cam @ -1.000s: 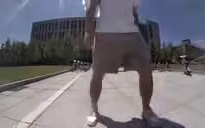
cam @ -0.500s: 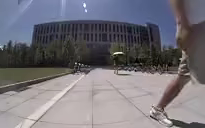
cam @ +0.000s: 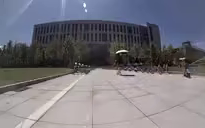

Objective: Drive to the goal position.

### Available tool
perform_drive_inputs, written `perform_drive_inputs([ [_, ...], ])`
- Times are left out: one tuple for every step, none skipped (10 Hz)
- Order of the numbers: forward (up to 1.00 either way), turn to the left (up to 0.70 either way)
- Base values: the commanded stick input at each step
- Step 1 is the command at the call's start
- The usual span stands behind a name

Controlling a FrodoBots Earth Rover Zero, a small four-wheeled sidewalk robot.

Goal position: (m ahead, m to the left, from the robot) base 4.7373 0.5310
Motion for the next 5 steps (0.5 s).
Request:
perform_drive_inputs([
  [0.70,0.00],
  [0.70,0.00],
  [0.70,0.00],
  [0.70,0.00],
  [0.70,0.00],
])
